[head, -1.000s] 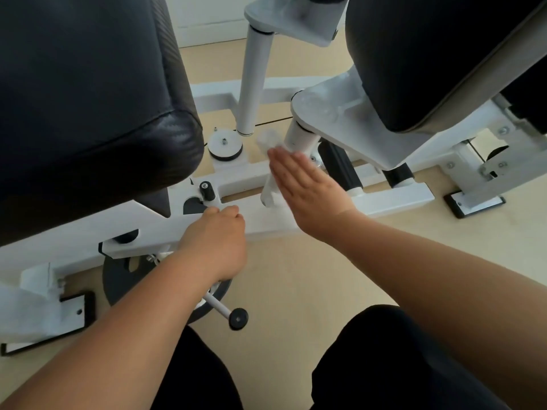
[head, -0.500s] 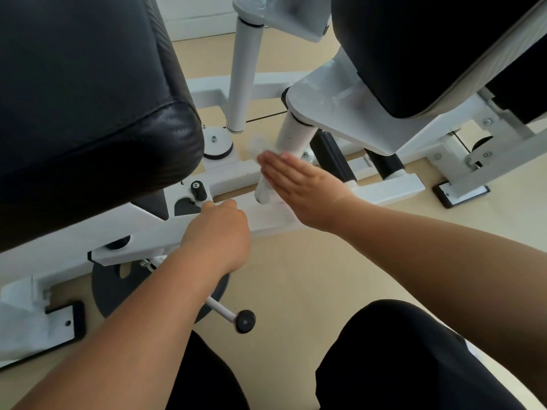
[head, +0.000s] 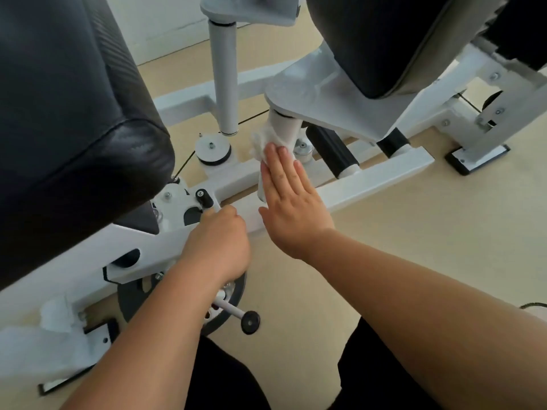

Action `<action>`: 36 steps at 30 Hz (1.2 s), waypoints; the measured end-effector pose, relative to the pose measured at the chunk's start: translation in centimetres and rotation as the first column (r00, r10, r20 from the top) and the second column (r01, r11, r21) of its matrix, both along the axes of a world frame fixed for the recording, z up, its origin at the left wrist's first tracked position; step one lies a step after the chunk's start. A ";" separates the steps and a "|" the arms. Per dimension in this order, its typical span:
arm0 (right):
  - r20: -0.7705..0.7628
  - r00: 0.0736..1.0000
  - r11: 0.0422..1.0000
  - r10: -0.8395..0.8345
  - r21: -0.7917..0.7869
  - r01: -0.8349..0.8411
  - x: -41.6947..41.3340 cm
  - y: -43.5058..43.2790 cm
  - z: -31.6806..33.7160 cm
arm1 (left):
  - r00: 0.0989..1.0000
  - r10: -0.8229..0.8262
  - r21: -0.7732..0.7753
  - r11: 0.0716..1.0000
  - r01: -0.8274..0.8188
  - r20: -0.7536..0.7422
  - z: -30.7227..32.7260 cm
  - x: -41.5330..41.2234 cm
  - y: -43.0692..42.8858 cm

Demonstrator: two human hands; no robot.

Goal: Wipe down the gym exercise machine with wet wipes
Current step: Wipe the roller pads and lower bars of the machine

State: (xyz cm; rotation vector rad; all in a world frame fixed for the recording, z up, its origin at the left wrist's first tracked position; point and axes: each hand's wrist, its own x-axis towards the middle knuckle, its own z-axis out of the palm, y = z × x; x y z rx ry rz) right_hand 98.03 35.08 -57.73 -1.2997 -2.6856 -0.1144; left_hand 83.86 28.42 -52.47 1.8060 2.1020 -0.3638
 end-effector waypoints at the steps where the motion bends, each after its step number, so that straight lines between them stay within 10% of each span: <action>1: 0.033 0.999 0.999 0.033 0.040 -0.035 0.6 0.6 0.1 | 1.000 -0.017 0.011 1.000 0.017 0.005 -0.1 -0.1 -0.3; 7: 0.158 0.957 0.909 0.243 0.306 -0.281 3.1 5.4 1.7 | 1.000 -0.018 -0.005 1.000 0.018 0.026 -0.4 -0.4 -0.7; 18: -0.239 0.970 0.978 -0.044 -0.208 -0.007 0.7 -1.8 -0.5 | 0.998 0.031 0.035 0.999 -0.033 0.050 -0.5 -0.4 0.1; 22: -0.448 0.867 0.921 -0.217 -0.388 0.030 -0.8 -2.4 0.4 | 0.998 0.017 0.034 0.999 -0.019 0.067 -0.3 -0.5 -0.4; 28: -0.773 0.425 0.864 -0.471 -0.501 0.048 -6.5 -0.7 0.7 | 0.988 0.108 0.025 0.993 -0.111 0.106 0.7 0.2 0.0; 36: -0.748 0.462 0.809 -0.476 -0.579 -0.102 -4.8 -1.0 -0.1 | 0.999 -0.047 -0.005 0.999 0.047 0.019 0.5 -0.8 -0.1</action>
